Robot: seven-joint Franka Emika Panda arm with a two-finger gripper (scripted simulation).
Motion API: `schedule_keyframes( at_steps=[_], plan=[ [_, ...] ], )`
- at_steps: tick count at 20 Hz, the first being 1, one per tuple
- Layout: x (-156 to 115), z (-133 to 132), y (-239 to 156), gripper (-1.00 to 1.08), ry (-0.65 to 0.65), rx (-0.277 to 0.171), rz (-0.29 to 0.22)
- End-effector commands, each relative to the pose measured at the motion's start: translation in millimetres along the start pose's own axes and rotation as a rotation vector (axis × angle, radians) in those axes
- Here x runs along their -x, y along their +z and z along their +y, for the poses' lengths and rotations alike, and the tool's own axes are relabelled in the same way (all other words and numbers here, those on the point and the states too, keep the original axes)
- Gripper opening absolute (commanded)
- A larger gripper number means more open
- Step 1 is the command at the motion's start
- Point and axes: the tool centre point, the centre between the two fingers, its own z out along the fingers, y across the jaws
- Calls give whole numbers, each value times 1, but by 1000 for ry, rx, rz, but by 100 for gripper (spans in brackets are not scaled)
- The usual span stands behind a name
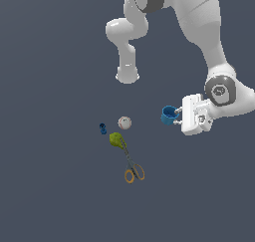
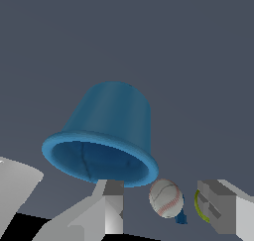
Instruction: Pick up a designated object from a clutter of objects.
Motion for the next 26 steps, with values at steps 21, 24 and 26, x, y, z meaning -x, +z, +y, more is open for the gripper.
schedule_keyframes(
  at_steps=[21, 24, 26],
  plan=[
    [-1, -2, 29, -100, -11, 3, -6],
    [-1, -2, 29, -100, -11, 3, -6],
    [-1, -2, 29, -100, -11, 3, -6]
  ],
)
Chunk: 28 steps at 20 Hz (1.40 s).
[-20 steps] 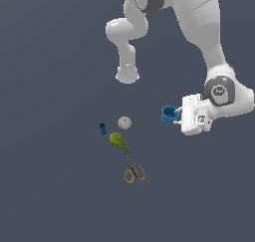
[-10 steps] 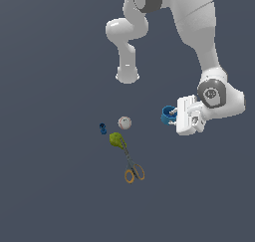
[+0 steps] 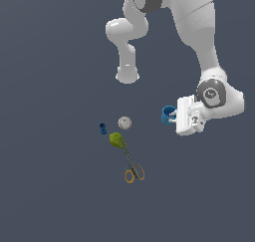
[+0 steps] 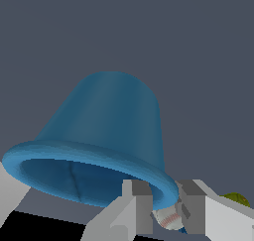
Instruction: Pick up a designated object from a clutter of objects.
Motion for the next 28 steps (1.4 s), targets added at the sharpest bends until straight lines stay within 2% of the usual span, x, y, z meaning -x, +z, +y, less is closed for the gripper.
schedule_keyframes(
  at_steps=[1, 8, 14, 19, 28],
  plan=[
    [0, 0, 0, -100, 0, 0, 0],
    [14, 1, -5, -100, 0, 0, 0],
    [48, 4, -17, -100, 1, -1, -1],
    [94, 8, -33, -100, 1, -1, -1],
    [204, 17, -74, -100, 1, -2, 0]
  ],
)
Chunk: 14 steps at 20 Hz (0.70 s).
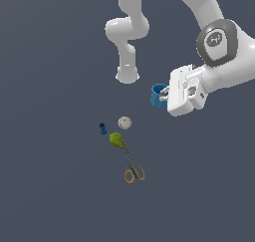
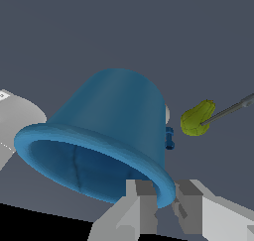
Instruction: Pick up a designated object from a clutter of objects.
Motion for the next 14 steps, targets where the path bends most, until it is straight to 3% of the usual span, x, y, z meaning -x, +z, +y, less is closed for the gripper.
schedule_keyframes(
  at_steps=[1, 8, 14],
  plan=[
    [32, 3, -12, -100, 1, 0, 1],
    [111, 11, -42, -100, 1, 0, 1],
    [160, 18, -62, -100, 0, 1, 1]
  ],
)
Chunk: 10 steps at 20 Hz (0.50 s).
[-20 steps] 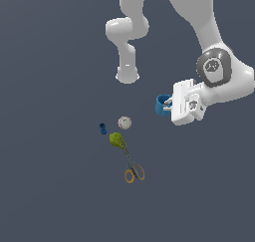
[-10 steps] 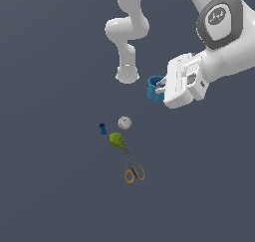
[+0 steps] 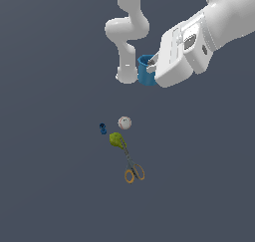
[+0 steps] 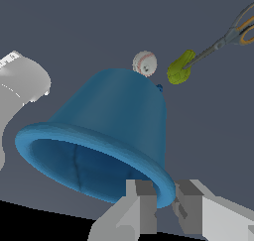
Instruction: Pick up a designated object from a clutter of objects.
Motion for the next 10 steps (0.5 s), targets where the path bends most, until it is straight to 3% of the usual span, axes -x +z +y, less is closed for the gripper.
schedule_keyframes(
  at_steps=[1, 10],
  plan=[
    [17, 2, -7, -100, -1, 1, 0],
    [35, 7, -16, -100, -2, 3, -1]
  ],
)
